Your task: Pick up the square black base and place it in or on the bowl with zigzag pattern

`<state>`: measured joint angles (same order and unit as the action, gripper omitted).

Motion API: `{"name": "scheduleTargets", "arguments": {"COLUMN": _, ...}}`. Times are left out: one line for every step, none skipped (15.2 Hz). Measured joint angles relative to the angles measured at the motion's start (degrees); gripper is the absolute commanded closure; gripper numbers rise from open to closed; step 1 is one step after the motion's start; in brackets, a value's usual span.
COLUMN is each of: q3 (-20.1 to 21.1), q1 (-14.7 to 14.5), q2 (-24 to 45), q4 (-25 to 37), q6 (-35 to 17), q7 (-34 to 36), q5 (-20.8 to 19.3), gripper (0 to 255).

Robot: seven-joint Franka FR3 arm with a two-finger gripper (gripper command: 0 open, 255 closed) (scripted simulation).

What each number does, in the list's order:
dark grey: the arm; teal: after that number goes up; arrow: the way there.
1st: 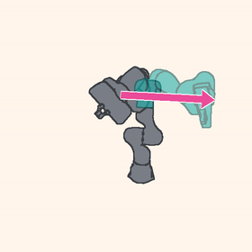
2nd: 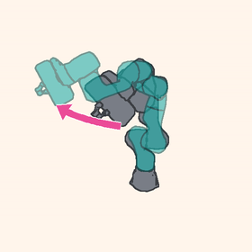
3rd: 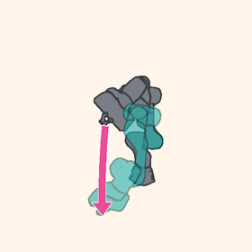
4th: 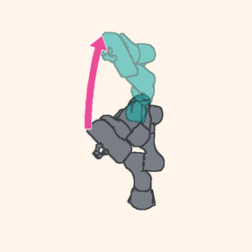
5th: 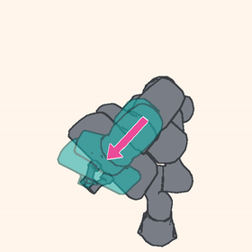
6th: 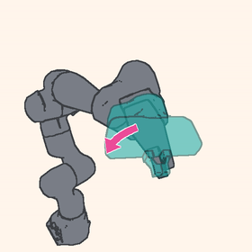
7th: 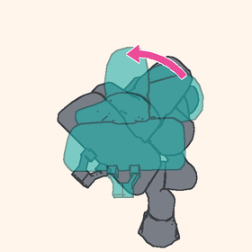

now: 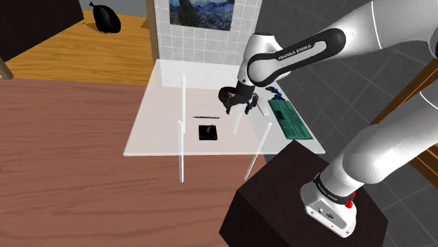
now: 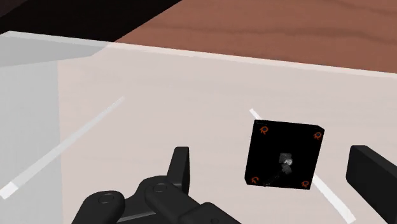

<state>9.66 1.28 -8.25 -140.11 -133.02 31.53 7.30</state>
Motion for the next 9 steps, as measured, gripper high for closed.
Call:
{"name": "scheduleTargets", "arguments": {"q3": 0.1, "q1": 0.2, "q2": 2.4, "q4": 0.8, "q6": -1.8, "q7": 0.9, "q5": -0.2, "gripper": 0}}
{"name": "scheduleTargets", "arguments": {"q3": 0.4, "q1": 0.0, "q2": 4.7, "q4": 1.4, "q6": -3.7, "q7": 2.3, "q5": -0.3, "gripper": 0}}
{"name": "scheduleTargets", "arguments": {"q3": 0.7, "q1": -0.1, "q2": 6.9, "q4": 2.3, "q6": -5.2, "q7": 3.6, "q5": -0.4, "gripper": 0}}
{"name": "scheduleTargets", "arguments": {"q3": 0.7, "q1": 0.0, "q2": 9.5, "q4": 3.6, "q6": -6.8, "q7": 4.6, "q5": -0.8, "gripper": 0}}
{"name": "scheduleTargets", "arguments": {"q3": 0.7, "q1": -0.1, "q2": 11.6, "q4": 4.9, "q6": -7.8, "q7": 5.8, "q5": -1.1, "gripper": 0}}
{"name": "scheduleTargets", "arguments": {"q3": 0.6, "q1": -0.1, "q2": 13.4, "q4": 5.8, "q6": -8.9, "q7": 6.8, "q5": -1.2, "gripper": 0}}
{"name": "scheduleTargets", "arguments": {"q3": 0.5, "q1": -0.2, "q2": 15.8, "q4": 7.0, "q6": -10.3, "q7": 7.8, "q5": -1.5, "gripper": 0}}
{"name": "scheduleTargets", "arguments": {"q3": 0.5, "q1": -0.6, "q2": 18.5, "q4": 8.3, "q6": -11.9, "q7": 9.3, "q5": -1.9, "gripper": 0}}
{"name": "scheduleTargets", "arguments": {"q3": 0.3, "q1": -0.9, "q2": 20.7, "q4": 10.0, "q6": -12.7, "q7": 10.5, "q5": -2.2, "gripper": 0}}
